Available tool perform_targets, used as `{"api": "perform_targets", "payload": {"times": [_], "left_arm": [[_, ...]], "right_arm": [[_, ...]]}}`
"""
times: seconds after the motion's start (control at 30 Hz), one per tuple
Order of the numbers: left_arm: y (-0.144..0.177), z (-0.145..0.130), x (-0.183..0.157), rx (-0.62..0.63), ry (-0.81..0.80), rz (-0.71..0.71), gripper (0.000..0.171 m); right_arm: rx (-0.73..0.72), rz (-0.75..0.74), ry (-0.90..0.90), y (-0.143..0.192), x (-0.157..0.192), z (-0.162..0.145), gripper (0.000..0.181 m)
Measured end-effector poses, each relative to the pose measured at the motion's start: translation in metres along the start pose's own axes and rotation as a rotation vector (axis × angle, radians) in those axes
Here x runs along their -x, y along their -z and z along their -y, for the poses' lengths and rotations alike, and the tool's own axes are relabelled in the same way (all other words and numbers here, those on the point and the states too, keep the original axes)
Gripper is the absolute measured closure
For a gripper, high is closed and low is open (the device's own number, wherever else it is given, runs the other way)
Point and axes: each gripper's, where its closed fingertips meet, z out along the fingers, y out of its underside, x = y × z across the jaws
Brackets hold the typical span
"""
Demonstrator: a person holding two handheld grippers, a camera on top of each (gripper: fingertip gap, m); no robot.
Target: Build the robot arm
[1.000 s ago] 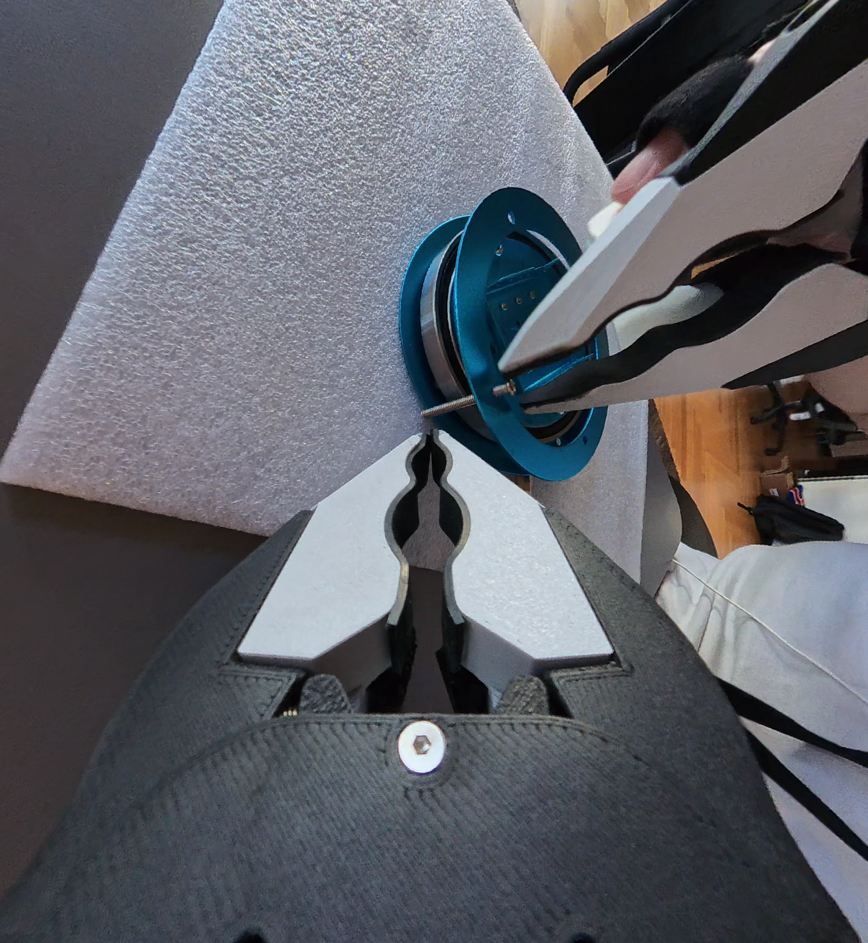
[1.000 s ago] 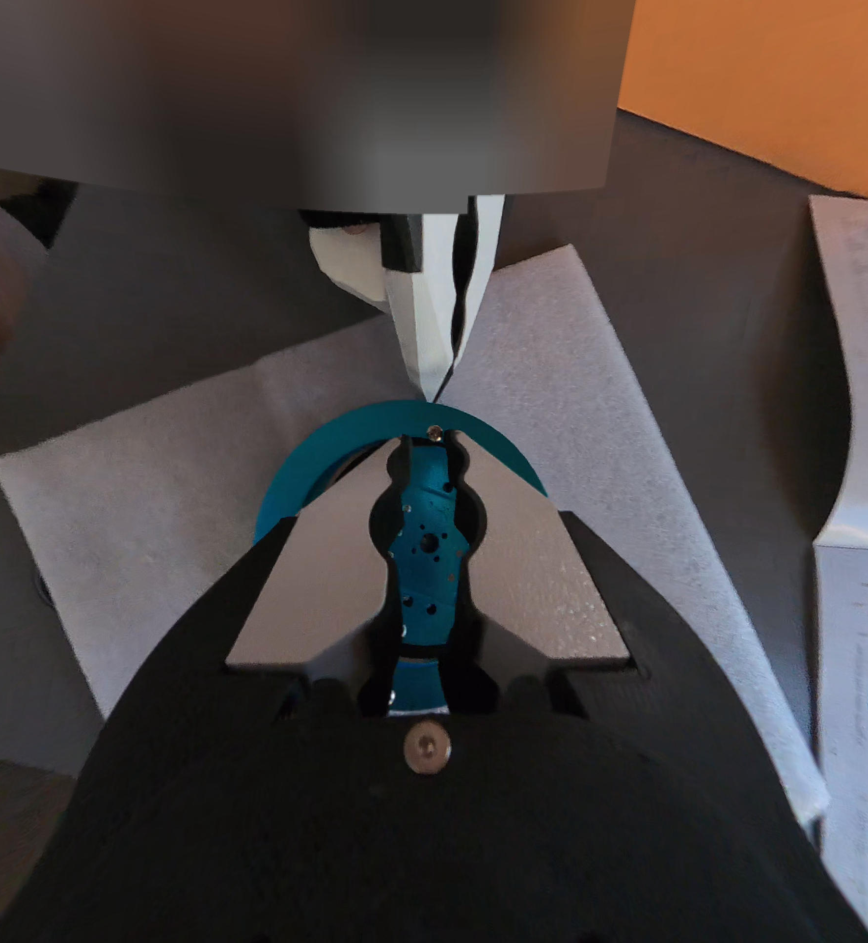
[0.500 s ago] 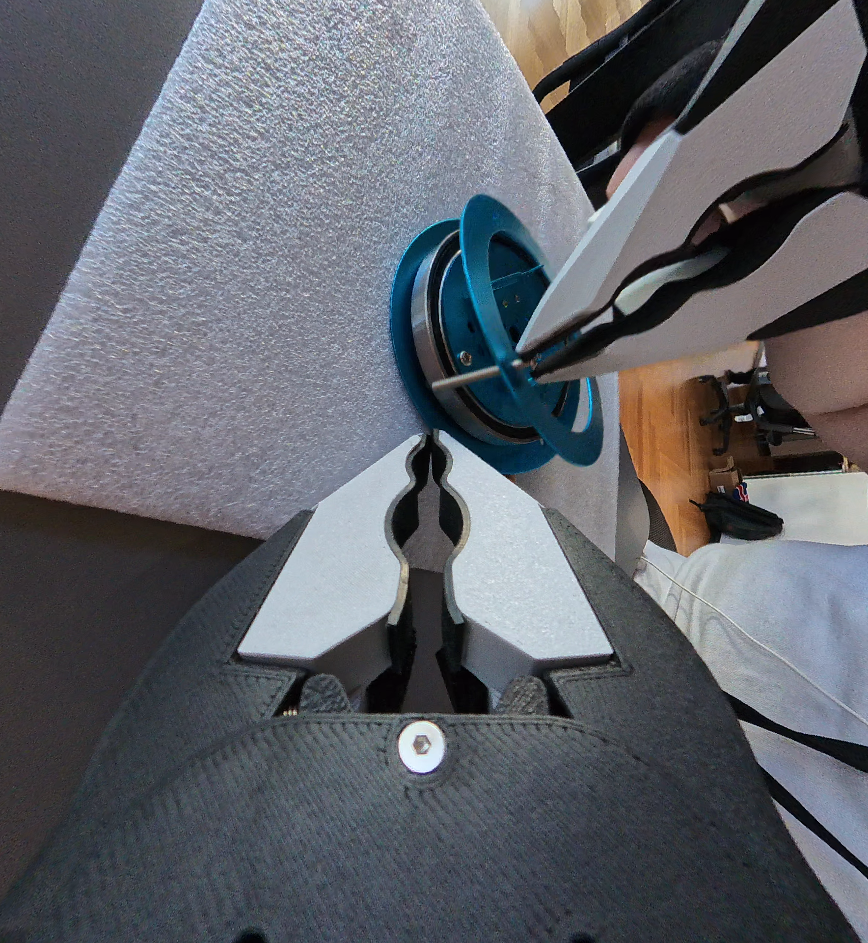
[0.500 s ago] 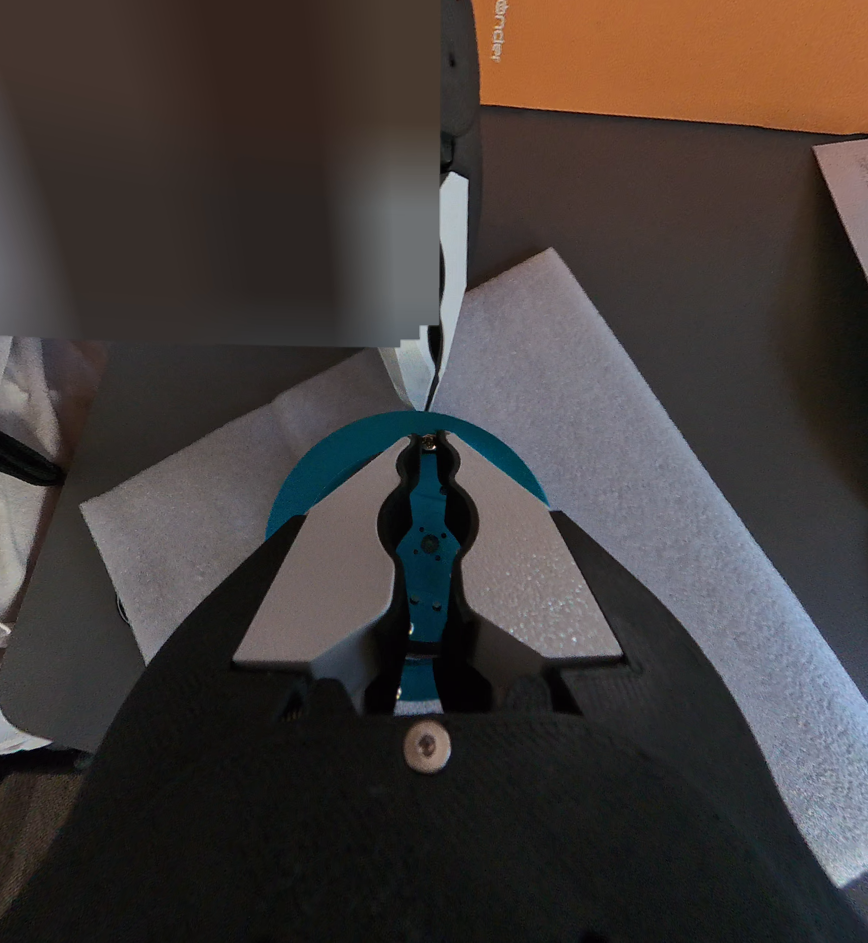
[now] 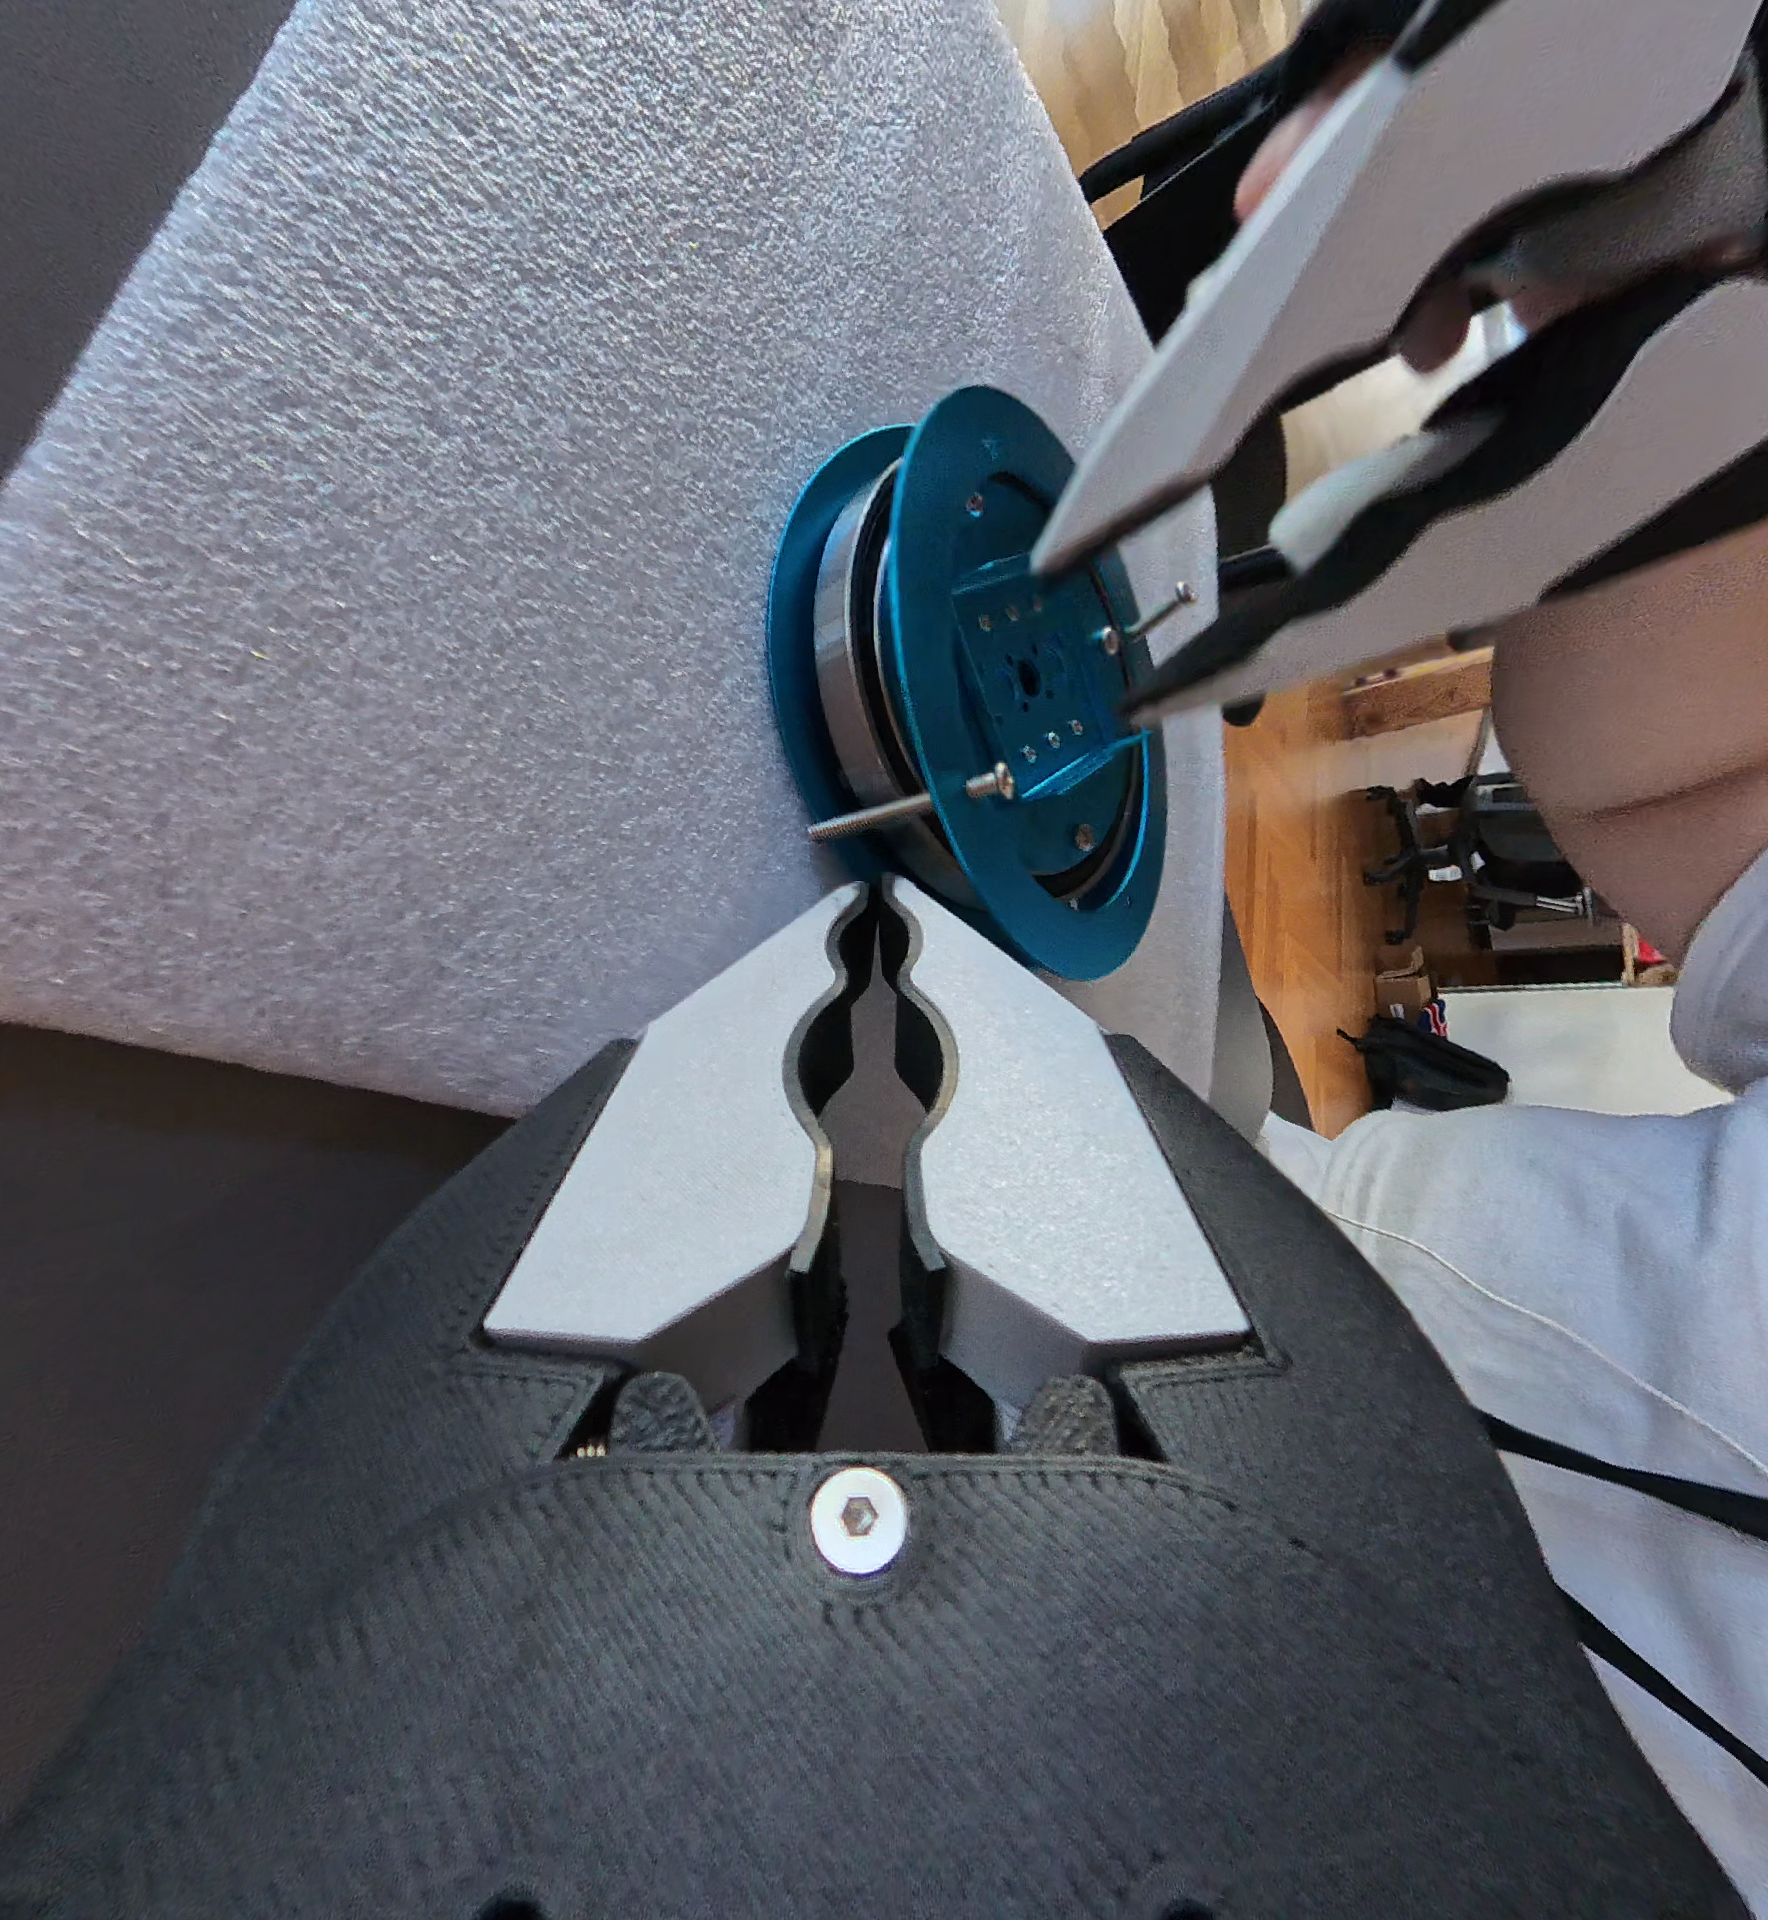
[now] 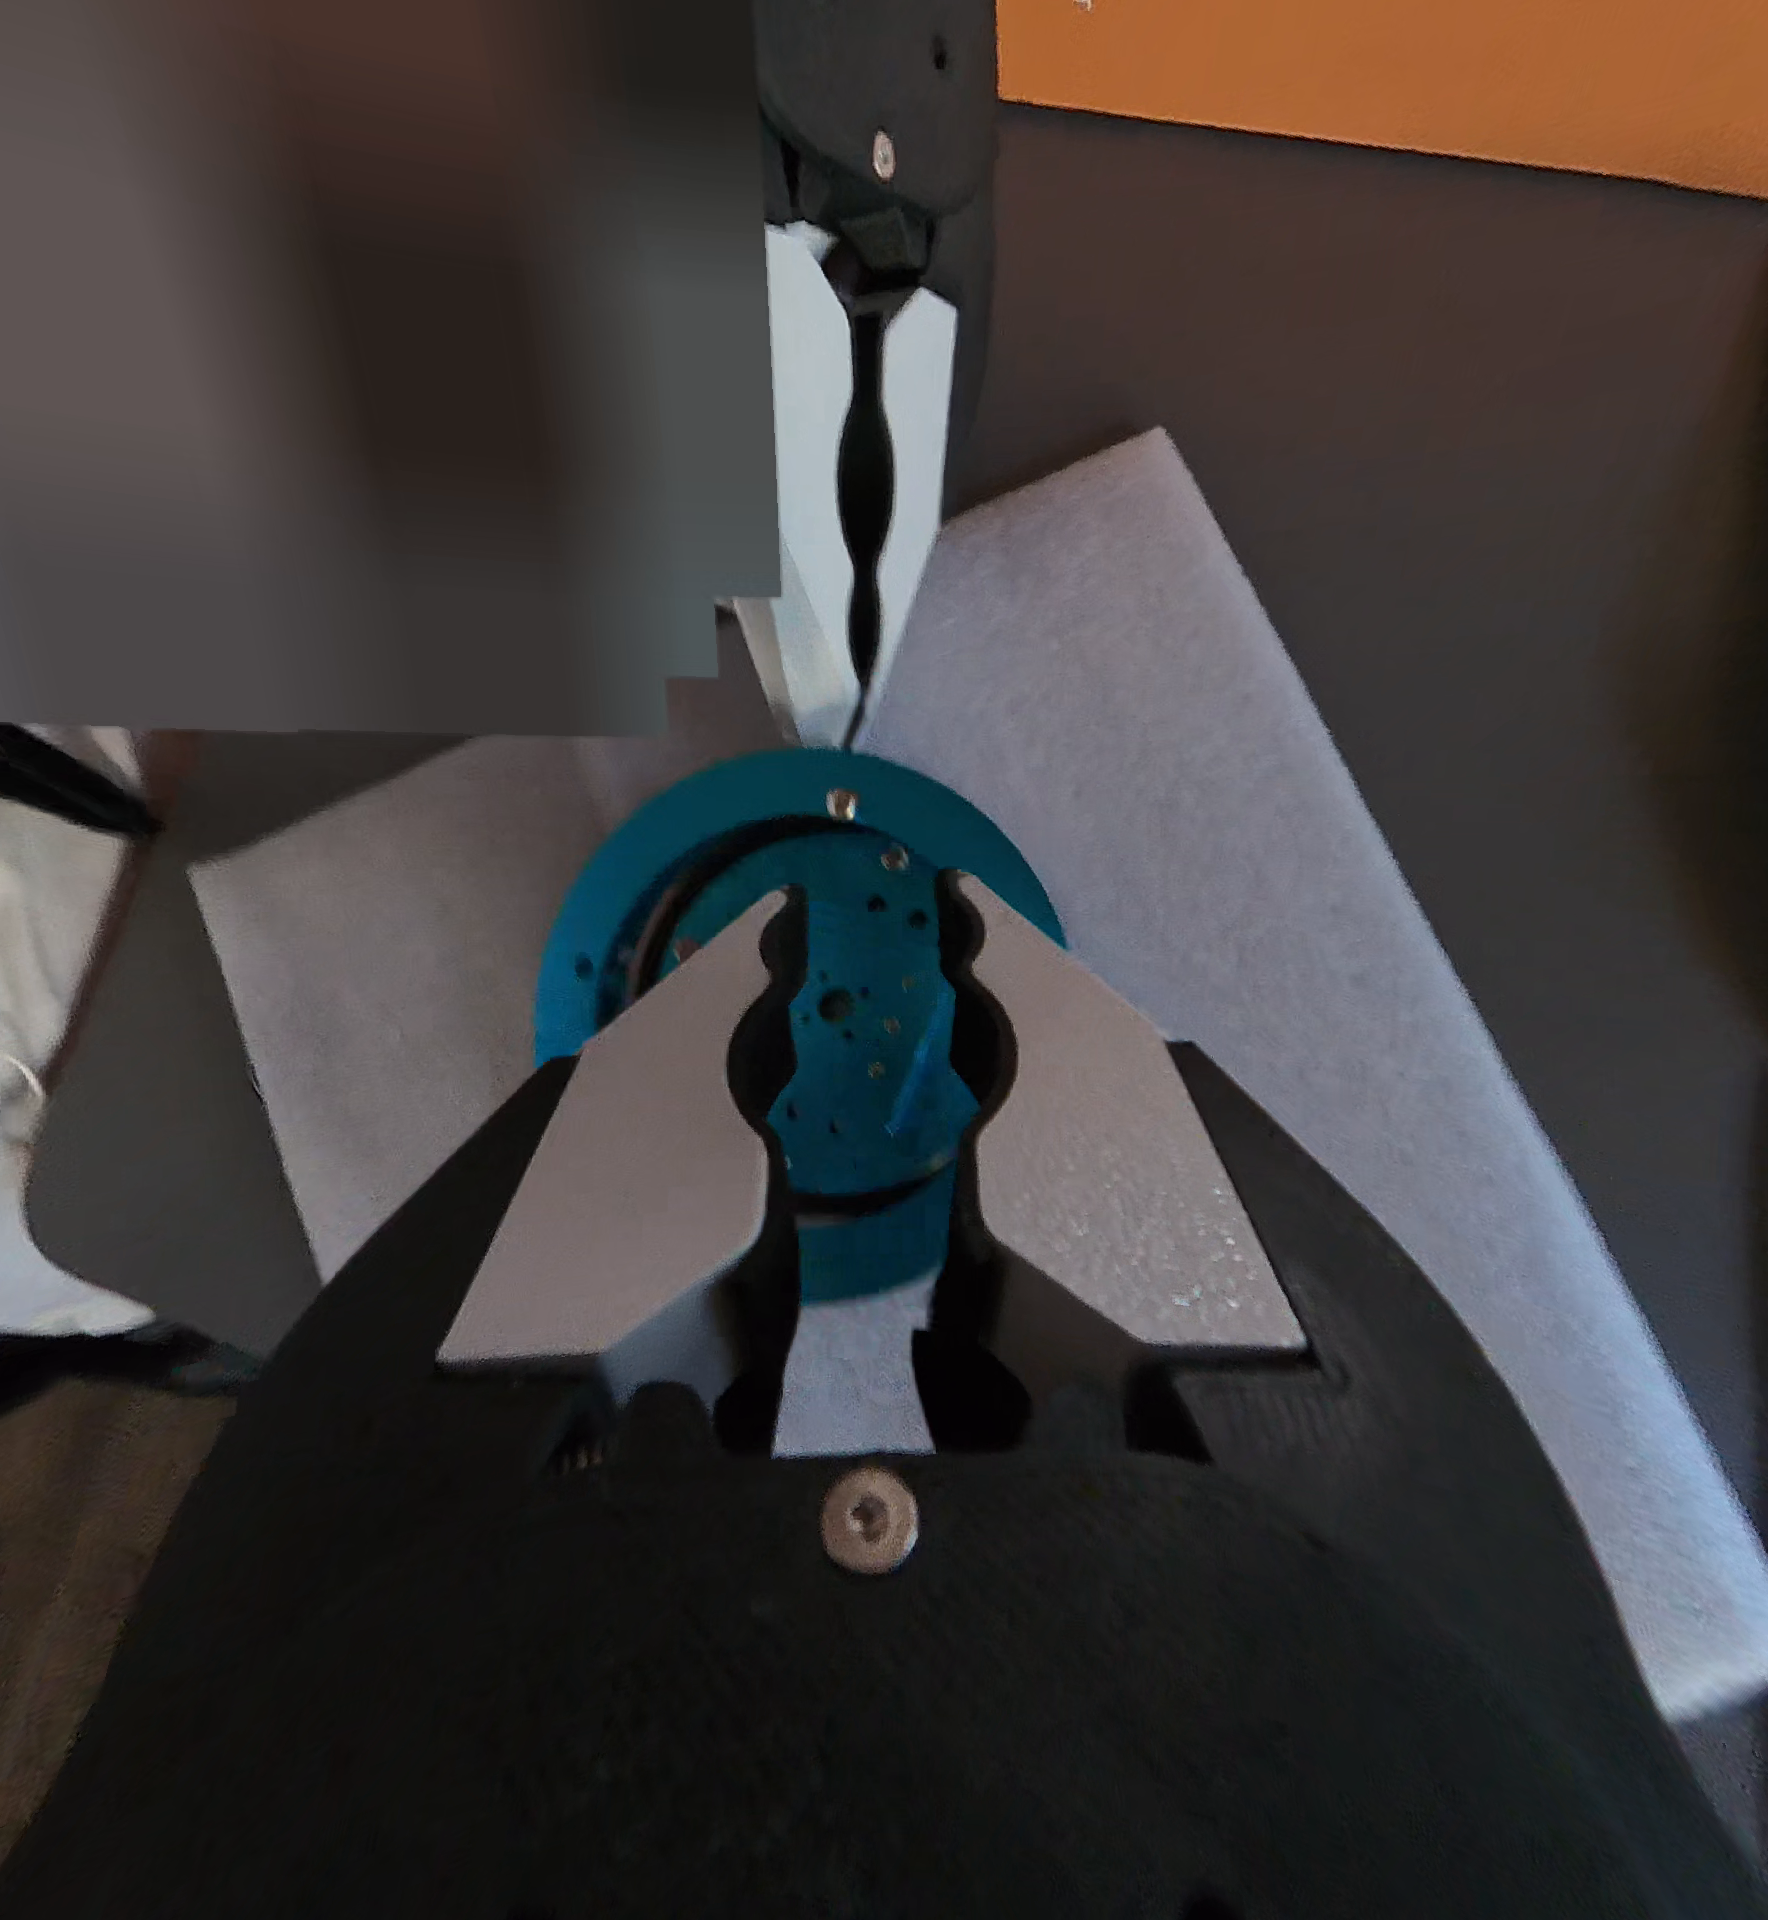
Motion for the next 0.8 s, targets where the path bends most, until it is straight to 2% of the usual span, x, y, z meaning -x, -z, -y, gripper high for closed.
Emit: {"api": "perform_targets", "payload": {"times": [0.07, 0.17, 0.23, 0.37, 0.57, 0.6, 0.7, 0.8], "left_arm": [[0.0, -0.003, -0.003, 0.0, 0.009, -0.009, 0.171], [0.003, -0.009, -0.009, -0.007, 0.007, -0.005, 0.171], [0.004, -0.013, -0.016, -0.017, -0.005, -0.003, 0.171], [-0.001, -0.027, -0.03, -0.031, -0.01, 0.012, 0.167], [-0.016, -0.039, -0.046, -0.065, -0.17, 0.12, 0.146], [-0.016, -0.039, -0.045, -0.072, -0.209, 0.156, 0.147], [-0.018, -0.037, -0.045, -0.094, -0.245, 0.226, 0.136], [-0.017, -0.035, -0.043, -0.112, -0.28, 0.306, 0.134]], "right_arm": [[0.014, 0.006, 0.09, 0.011, -0.003, -0.01, 0.141], [0.044, 0.11, 0.157, 0.017, 0.004, -0.022, 0.088], [0.094, 0.166, 0.194, 0.013, 0.007, -0.028, 0.067], [0.19, 0.221, 0.319, -0.001, 0.01, -0.039, 0.045], [0.225, 0.239, 0.491, -0.016, 0.016, -0.052, 0.033], [0.239, 0.247, 0.501, -0.018, 0.016, -0.055, 0.034], [0.266, 0.269, 0.512, -0.022, 0.014, -0.06, 0.043], [0.227, 0.283, 0.487, -0.021, 0.014, -0.057, 0.05]]}}
